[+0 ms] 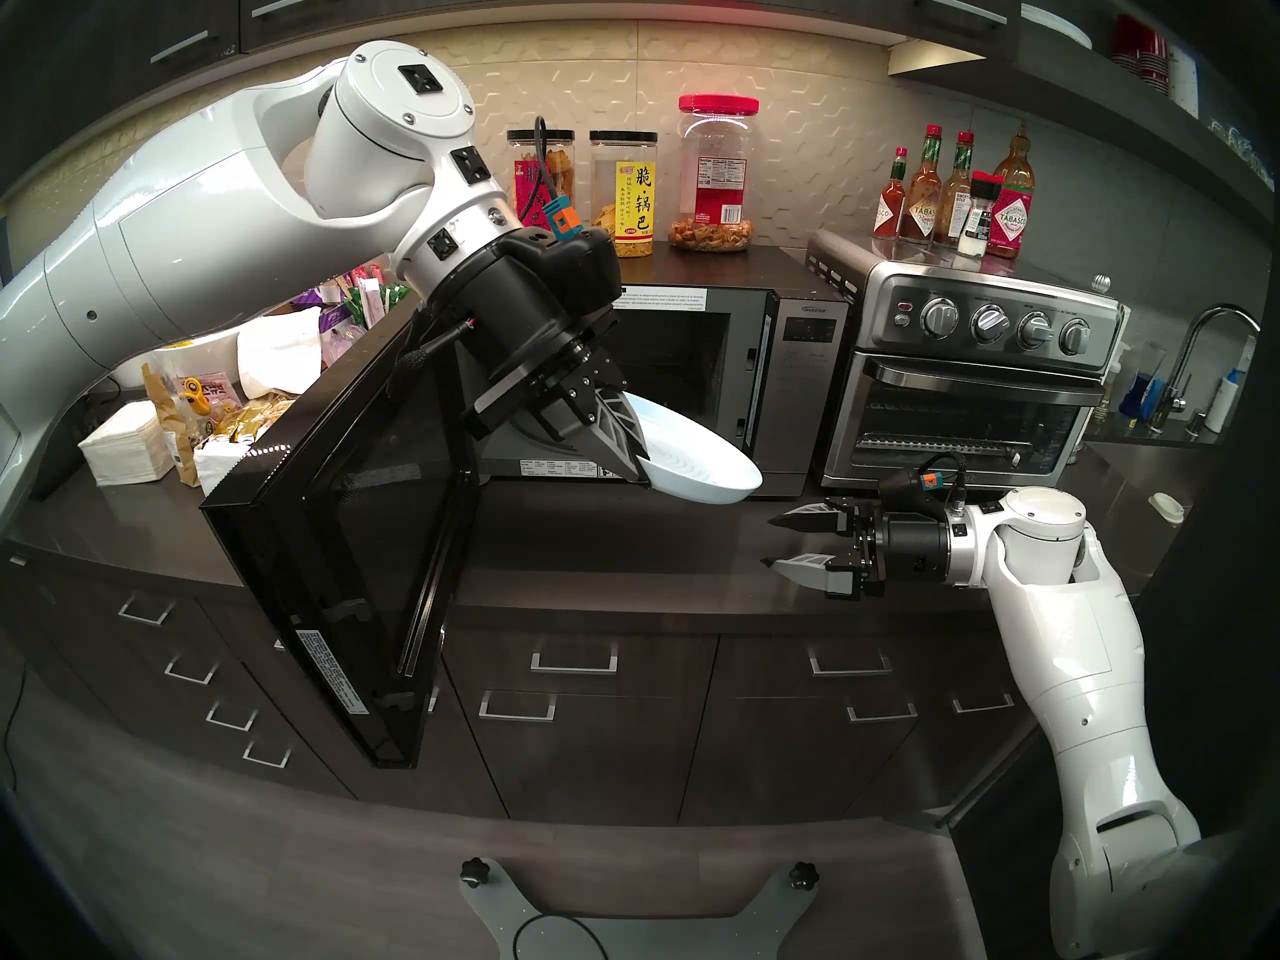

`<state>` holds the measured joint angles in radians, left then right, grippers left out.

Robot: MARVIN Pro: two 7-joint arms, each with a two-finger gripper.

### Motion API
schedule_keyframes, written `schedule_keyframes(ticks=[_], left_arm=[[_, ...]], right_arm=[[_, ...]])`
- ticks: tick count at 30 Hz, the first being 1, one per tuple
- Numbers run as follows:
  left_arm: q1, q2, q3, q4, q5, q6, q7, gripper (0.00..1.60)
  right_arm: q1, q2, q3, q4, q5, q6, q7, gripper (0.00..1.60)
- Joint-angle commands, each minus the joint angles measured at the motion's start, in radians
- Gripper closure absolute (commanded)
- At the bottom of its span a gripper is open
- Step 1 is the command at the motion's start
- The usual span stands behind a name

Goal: Open the microwave, put the plate inside, and close the door

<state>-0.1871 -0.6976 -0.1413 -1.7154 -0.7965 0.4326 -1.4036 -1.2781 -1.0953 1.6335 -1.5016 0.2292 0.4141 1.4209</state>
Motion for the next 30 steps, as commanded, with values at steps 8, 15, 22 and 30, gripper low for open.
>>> schedule_keyframes(ticks=[8,15,22,30], left_arm=[[-0.017,-0.003,-0.010,0.000,-0.006,-0.003,-0.017,1.60],[-0.018,-0.003,-0.008,0.000,-0.006,-0.003,-0.017,1.60],[-0.018,-0.003,-0.008,0.000,-0.007,-0.003,-0.016,1.60],[-0.019,-0.003,-0.007,0.000,-0.008,-0.003,-0.016,1.60]], right_arm=[[0.015,0.002,0.000,-0.009,0.009,0.001,0.014,0.00],[0.015,0.002,0.000,-0.009,0.009,0.001,0.014,0.00],[0.015,-0.003,0.000,-0.017,0.007,-0.002,0.006,0.00],[0.014,-0.007,0.003,-0.044,0.009,0.011,0.001,0.00]])
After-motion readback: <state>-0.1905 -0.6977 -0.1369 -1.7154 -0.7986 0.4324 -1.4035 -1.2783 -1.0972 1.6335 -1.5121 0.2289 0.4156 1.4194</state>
